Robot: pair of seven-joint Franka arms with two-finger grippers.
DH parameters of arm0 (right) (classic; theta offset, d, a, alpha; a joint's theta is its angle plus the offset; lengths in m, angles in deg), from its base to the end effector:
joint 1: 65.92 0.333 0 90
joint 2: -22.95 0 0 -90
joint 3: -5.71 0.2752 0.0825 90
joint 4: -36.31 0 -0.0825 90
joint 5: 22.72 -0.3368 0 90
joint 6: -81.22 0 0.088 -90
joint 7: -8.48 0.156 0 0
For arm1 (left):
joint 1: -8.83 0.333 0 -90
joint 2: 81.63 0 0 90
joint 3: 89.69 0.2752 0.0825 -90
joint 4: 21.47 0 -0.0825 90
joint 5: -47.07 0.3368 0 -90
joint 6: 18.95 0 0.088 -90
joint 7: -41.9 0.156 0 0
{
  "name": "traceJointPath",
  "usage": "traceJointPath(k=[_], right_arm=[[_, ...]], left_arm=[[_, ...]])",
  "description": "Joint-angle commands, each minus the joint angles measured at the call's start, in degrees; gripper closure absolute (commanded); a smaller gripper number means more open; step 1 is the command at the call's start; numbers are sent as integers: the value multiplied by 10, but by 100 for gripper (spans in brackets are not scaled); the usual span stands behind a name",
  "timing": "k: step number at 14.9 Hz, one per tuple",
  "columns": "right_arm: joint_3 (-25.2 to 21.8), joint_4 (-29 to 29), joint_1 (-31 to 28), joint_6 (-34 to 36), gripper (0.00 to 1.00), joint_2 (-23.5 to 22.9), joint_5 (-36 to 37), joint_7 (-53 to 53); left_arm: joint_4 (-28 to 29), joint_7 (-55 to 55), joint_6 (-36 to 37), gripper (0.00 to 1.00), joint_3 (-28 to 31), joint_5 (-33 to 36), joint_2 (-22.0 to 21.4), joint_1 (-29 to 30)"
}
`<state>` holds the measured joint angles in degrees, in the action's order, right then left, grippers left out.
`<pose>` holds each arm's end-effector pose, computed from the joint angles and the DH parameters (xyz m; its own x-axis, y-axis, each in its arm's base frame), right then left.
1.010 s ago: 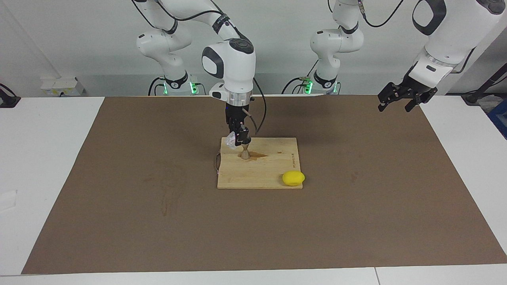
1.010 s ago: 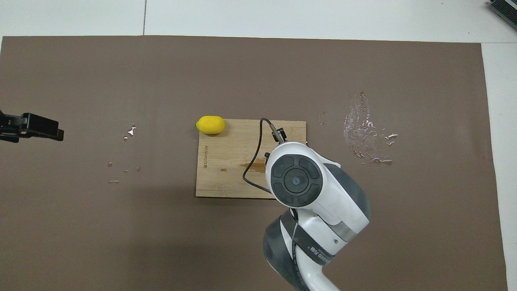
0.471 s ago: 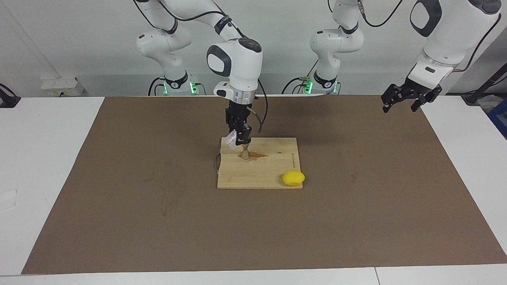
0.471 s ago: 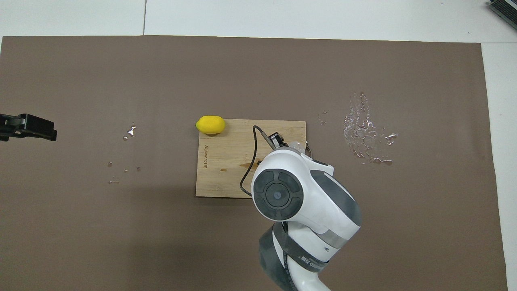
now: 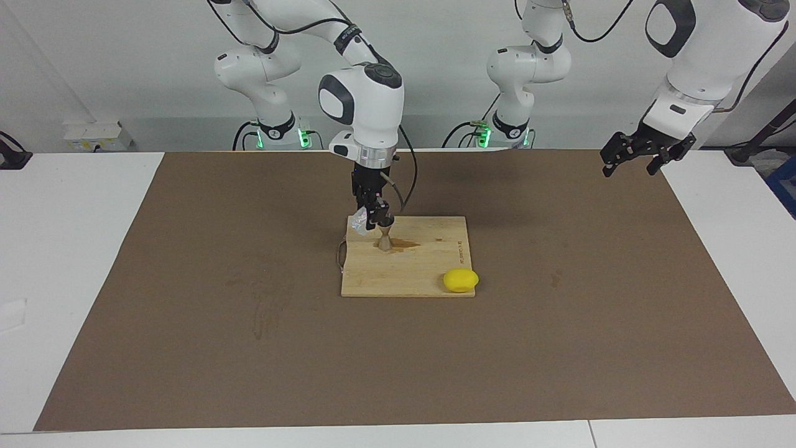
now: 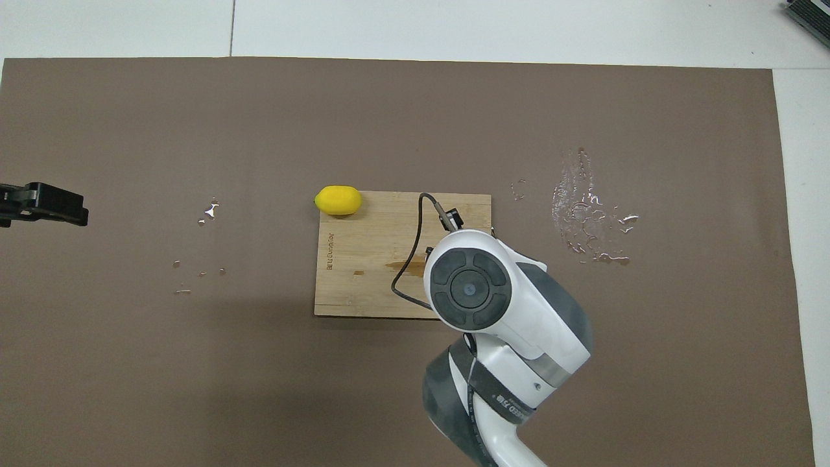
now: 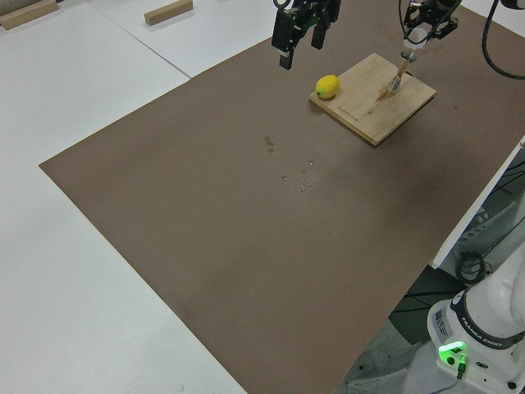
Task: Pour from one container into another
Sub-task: 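Tilt the glass with the right gripper to pour into the metal cup, then carry the glass with the right gripper back to its spot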
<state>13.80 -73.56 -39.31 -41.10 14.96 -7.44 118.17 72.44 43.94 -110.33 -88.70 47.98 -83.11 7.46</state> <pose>0.4718 0.2979 0.3639 0.3663 -0.9130 0.1798 -0.9104 -0.3916 -0.1335 0.5005 -0.0008 0.5208 0.9989 -0.0426 -0.0189 -0.0429 -0.9990 -0.0148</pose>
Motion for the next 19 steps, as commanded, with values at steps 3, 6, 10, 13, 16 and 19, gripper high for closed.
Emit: traceJointPath(k=[3,6,10,13,16,19], right_arm=[[3,10,-30,-4,100,-10,-115,-24],[3,10,-52,-6,100,-13,-168,-32],[4,4,-108,-6,100,-15,-281,-85],[3,-17,-175,6,100,-12,-392,-175],[3,-40,-238,27,100,-12,-455,-273],[3,-51,-305,45,100,-26,-481,-357]], left_arm=[[19,-6,-5,0,2,11,-19,-5],[17,-8,-4,0,4,11,-19,-3],[17,-7,-5,0,2,10,-19,-3],[16,-7,-6,0,2,-10,-19,-3],[17,-7,-10,0,2,-16,-19,-2],[20,-4,-5,0,2,-15,-19,-5]])
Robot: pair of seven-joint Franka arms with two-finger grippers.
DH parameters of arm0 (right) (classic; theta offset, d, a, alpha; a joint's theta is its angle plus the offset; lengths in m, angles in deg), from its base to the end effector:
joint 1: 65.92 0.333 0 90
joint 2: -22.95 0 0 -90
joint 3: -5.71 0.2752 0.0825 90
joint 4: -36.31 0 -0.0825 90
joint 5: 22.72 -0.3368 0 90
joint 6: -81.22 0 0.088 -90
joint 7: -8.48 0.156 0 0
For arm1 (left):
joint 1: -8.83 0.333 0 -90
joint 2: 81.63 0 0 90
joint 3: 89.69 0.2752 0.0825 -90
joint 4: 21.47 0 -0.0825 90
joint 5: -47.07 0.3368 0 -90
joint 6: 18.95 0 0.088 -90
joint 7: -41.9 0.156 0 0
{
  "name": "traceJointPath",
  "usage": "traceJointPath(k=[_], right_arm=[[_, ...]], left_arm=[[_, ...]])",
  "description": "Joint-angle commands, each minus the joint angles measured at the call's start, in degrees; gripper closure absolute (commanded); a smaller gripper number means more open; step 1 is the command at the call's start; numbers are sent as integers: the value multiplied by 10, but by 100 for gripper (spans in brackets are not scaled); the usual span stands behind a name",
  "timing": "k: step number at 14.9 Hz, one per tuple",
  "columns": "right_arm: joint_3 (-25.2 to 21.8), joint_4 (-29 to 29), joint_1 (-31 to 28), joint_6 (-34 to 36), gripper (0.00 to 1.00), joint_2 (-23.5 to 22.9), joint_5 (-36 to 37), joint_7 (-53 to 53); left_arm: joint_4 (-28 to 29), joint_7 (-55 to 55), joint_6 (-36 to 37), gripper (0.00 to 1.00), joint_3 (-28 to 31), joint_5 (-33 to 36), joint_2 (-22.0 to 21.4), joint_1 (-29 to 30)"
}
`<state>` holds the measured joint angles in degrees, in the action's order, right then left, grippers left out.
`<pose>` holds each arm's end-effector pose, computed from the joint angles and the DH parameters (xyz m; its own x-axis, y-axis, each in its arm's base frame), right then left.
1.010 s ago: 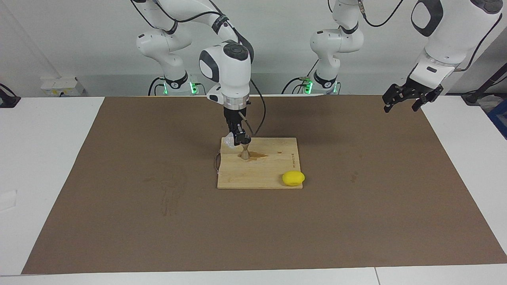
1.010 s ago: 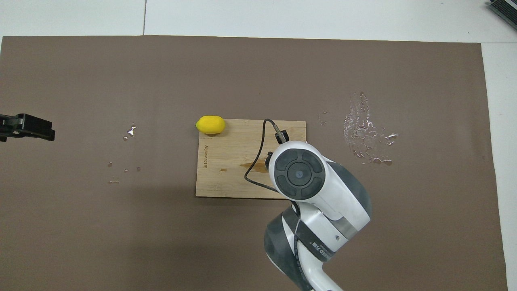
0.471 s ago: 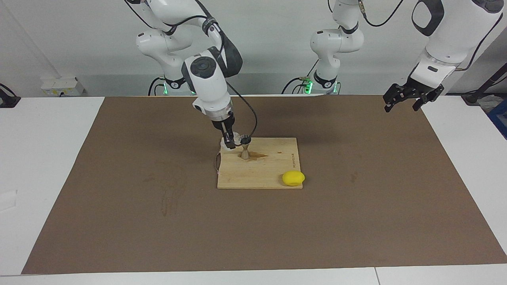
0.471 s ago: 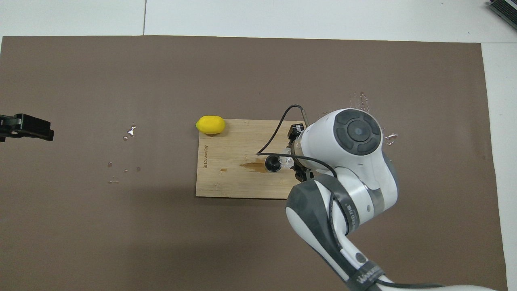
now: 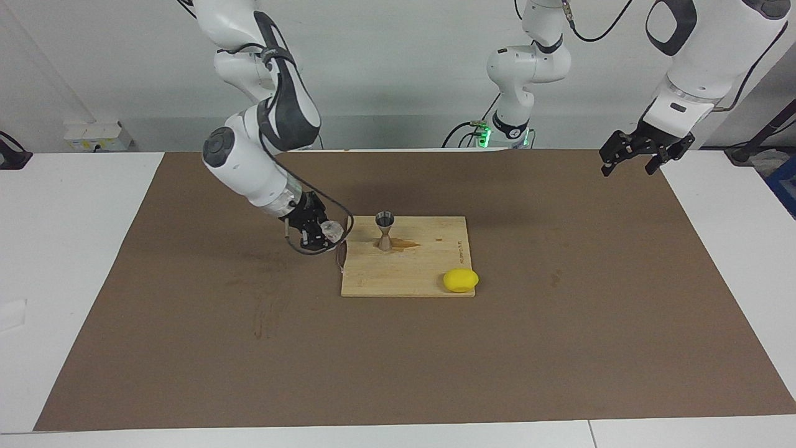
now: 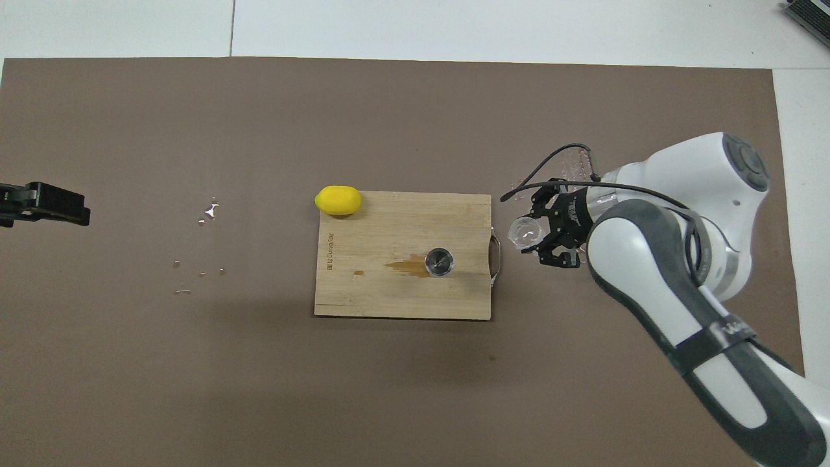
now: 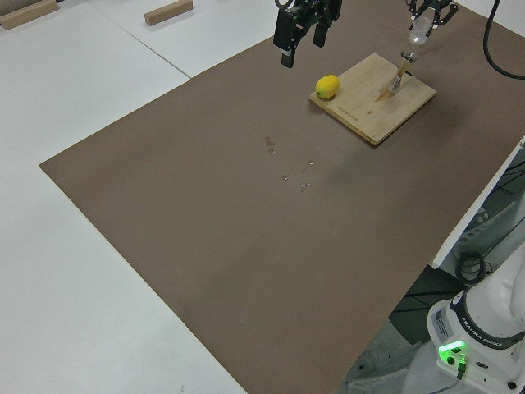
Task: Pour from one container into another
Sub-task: 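Carry the glass with the right gripper back to its spot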
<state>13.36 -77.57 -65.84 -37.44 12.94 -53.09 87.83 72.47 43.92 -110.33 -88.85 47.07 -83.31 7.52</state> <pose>0.5242 0.1187 0.3197 0.0187 -0.8877 -0.4601 -0.9963 -0.0552 0.0660 0.4998 -0.0040 0.5223 0.9989 -0.0435 -0.0153 -0.0434 -0.9991 0.0010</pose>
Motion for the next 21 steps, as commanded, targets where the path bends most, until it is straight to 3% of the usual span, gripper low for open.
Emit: traceJointPath(k=[1,11,15,16,18,21], right_arm=[[9,-12,-59,10,100,-12,-29,-73],[8,-32,-163,17,100,-68,-68,-194],[8,-60,-186,2,100,-68,-100,-232],[7,-73,-191,-12,87,-63,-116,-245],[8,-106,-207,-52,50,-56,-146,-265],[7,-120,-211,-65,40,-52,-172,-295]], left_arm=[[22,-3,-2,0,4,-6,-17,-4],[23,-3,-2,0,4,-6,-18,-6],[23,-3,-2,0,4,-6,-18,-7],[23,-3,-2,0,4,-6,-18,-7],[23,-3,-2,0,4,-6,-18,-7],[23,-3,-2,0,4,-6,-18,-7]])
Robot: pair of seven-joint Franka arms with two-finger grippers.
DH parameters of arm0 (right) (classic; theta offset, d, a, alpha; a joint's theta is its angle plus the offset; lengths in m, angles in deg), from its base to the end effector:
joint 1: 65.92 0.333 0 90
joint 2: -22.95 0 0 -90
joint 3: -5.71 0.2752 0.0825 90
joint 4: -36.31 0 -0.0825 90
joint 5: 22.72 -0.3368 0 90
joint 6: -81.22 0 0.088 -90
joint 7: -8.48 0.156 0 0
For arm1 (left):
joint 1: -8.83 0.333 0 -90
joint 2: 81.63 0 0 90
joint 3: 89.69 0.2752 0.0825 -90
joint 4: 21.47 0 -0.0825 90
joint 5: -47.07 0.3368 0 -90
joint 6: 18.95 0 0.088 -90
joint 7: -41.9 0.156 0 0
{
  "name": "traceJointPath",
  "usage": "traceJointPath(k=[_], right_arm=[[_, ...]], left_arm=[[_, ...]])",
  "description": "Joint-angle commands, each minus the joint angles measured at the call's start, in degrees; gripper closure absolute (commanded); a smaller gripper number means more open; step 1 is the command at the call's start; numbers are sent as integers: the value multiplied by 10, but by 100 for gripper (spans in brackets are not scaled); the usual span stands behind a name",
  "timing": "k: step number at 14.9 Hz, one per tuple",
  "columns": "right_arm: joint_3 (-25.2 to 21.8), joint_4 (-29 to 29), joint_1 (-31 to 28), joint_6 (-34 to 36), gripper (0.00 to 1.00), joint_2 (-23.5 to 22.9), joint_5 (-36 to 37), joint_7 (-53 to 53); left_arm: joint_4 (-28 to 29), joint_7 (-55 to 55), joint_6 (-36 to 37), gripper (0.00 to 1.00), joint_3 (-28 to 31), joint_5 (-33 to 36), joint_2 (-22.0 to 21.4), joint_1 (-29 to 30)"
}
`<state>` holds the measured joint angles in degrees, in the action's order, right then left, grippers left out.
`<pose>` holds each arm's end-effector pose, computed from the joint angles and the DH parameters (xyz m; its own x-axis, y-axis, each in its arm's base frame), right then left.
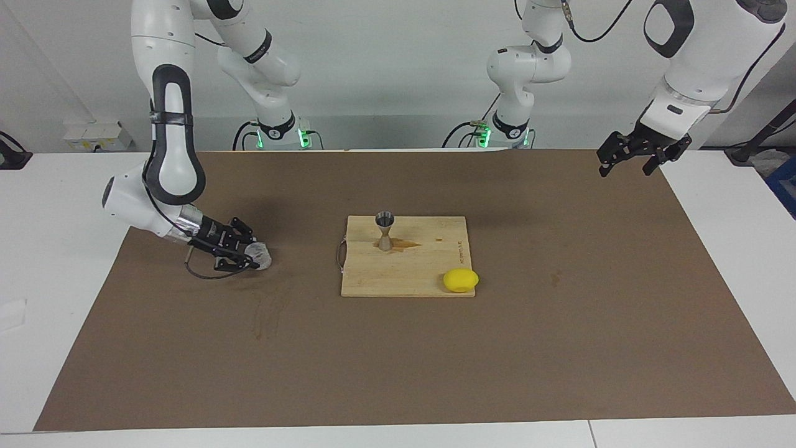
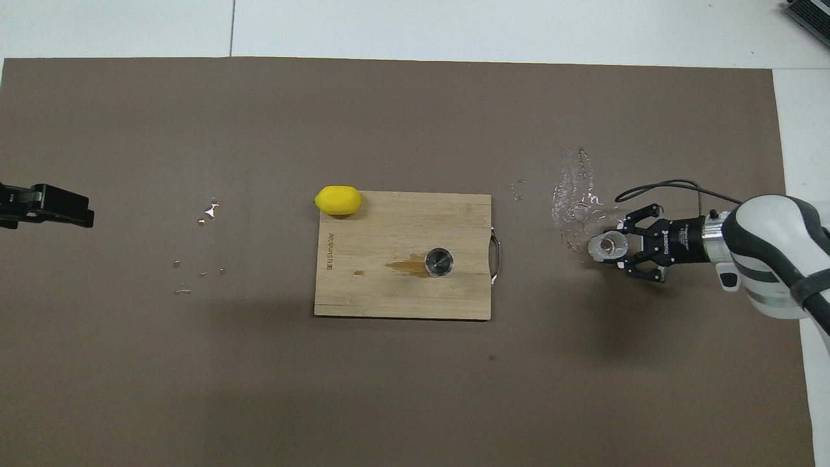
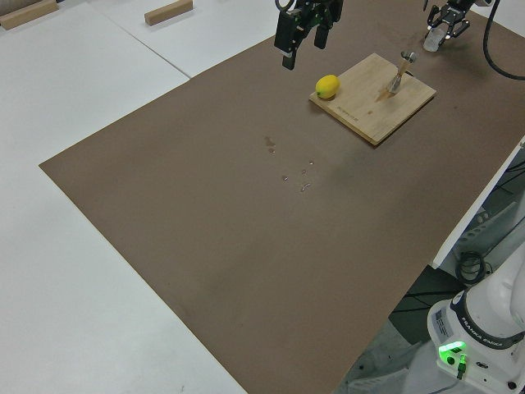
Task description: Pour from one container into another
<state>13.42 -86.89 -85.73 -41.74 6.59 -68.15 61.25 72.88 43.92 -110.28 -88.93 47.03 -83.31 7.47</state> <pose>0.4989 -0.0446 0.2160 -0.0923 -0.7680 -0.6338 -0.9948 0.0991 0.0249 0.4990 -0.0053 0.5192 0.9987 -0.0457 -0.0233 -0.0457 -0.9990 0.0019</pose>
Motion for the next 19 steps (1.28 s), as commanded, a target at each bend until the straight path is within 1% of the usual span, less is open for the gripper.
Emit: traceJointPath(k=[1,3,5,7,8,10,12,16,17,19], right_arm=[[6,-27,-13,-22,34,11,-21,-30],[4,-27,-27,-24,27,12,-20,-32],[1,-26,-31,-25,23,25,-20,-55],[1,-23,-40,-25,12,41,-13,-70],[1,-23,-40,-25,2,50,-11,-78],[2,-23,-34,-24,0,69,20,-87],[4,-15,-16,-16,0,91,91,-88],[4,-11,56,-5,0,136,193,-86],[5,-11,74,9,0,148,223,-87],[5,-6,133,25,0,156,274,-88]], left_arm=[[19,-3,-2,0,5,-6,-18,-7],[19,-3,-2,0,5,-6,-18,-7],[19,-3,-2,0,5,-6,-18,-7],[19,-3,-2,0,5,-6,-18,-7],[19,-3,-2,0,5,-6,-18,-7],[19,-3,-2,0,5,-6,-18,-6],[19,-3,-2,0,5,-6,-18,-7],[19,-3,-2,0,5,-6,-18,-7],[19,-3,-2,0,5,-6,-18,-7],[19,-3,-2,0,5,-6,-18,-7]])
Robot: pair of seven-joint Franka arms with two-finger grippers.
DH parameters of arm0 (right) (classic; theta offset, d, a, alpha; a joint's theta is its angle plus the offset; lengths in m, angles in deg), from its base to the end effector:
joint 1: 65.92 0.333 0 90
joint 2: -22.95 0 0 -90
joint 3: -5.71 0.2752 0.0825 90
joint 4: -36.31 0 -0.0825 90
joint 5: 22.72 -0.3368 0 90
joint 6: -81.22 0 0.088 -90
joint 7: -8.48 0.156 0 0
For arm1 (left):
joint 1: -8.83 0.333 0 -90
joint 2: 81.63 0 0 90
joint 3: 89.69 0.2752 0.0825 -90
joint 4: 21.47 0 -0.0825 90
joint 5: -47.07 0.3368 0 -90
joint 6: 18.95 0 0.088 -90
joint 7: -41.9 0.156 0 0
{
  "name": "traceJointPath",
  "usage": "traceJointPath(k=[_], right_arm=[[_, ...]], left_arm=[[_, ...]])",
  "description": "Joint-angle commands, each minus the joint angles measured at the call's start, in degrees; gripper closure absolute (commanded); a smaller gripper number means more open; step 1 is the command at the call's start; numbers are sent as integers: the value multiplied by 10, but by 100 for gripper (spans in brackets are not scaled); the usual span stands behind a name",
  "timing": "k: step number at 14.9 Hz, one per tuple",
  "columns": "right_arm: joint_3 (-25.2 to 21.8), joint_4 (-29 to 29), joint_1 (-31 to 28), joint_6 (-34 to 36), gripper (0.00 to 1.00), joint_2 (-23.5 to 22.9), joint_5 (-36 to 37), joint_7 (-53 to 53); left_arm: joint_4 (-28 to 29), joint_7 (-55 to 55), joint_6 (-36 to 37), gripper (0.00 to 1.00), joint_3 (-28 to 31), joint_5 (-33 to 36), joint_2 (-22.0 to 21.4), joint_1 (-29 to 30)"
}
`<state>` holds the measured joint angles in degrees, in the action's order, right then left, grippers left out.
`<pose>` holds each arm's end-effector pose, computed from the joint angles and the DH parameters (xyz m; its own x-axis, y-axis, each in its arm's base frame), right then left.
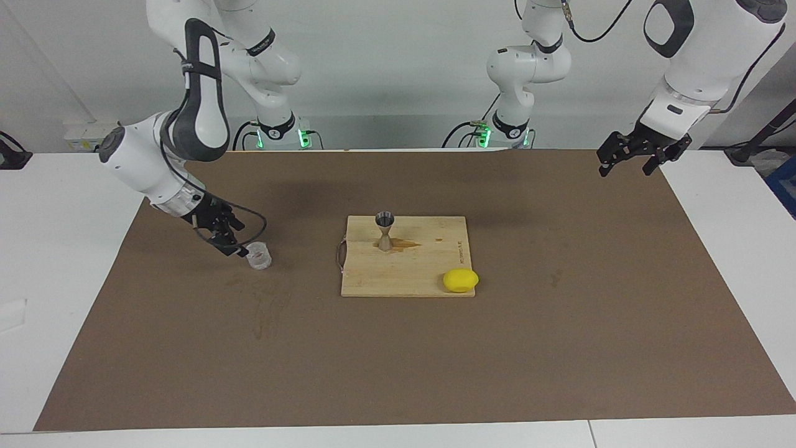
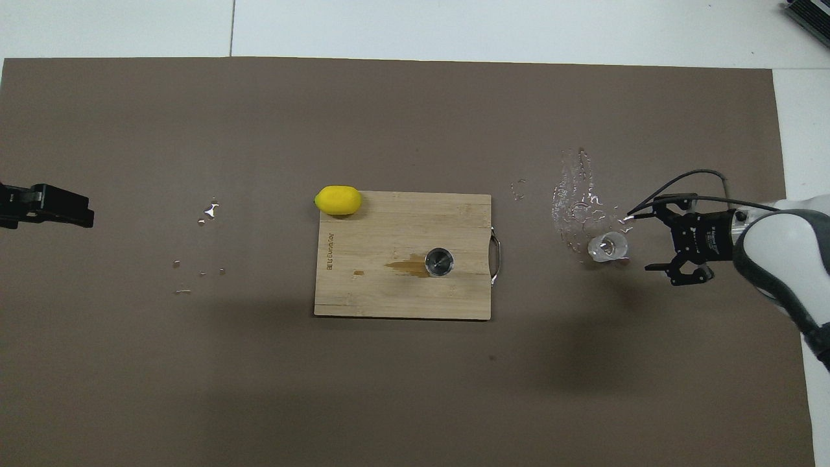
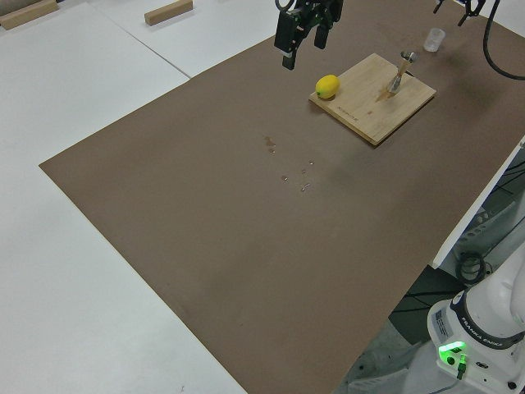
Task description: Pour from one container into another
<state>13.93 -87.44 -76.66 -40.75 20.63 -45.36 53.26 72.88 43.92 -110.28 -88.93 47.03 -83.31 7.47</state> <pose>0.4959 0.0113 0.3169 0.4959 -0.8157 -0.2977 -0.8682 -0.4729 -0.1506 0.4990 -0.0053 0.5192 0.9987 -0.0457 -0.0233 -0.0457 -0.9990 0.0019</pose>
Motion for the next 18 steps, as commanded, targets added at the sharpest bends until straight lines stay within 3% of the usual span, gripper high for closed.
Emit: traceJointPath(k=[1,5,10,14,18], right_arm=[[0,0,71,15,0,16,65,-8],[0,4,140,6,0,16,166,-81],[-3,43,122,37,0,29,251,-206],[-2,161,75,158,0,48,253,-262],[-2,285,65,268,0,42,249,-300]], left_arm=[[19,-3,-2,0,5,-6,-18,-7],[19,-3,-2,0,5,-6,-18,-7],[19,-3,-2,0,5,-6,-18,-7],[19,-3,-2,0,5,-6,-18,-7],[19,-3,-2,0,5,-6,-18,-7]])
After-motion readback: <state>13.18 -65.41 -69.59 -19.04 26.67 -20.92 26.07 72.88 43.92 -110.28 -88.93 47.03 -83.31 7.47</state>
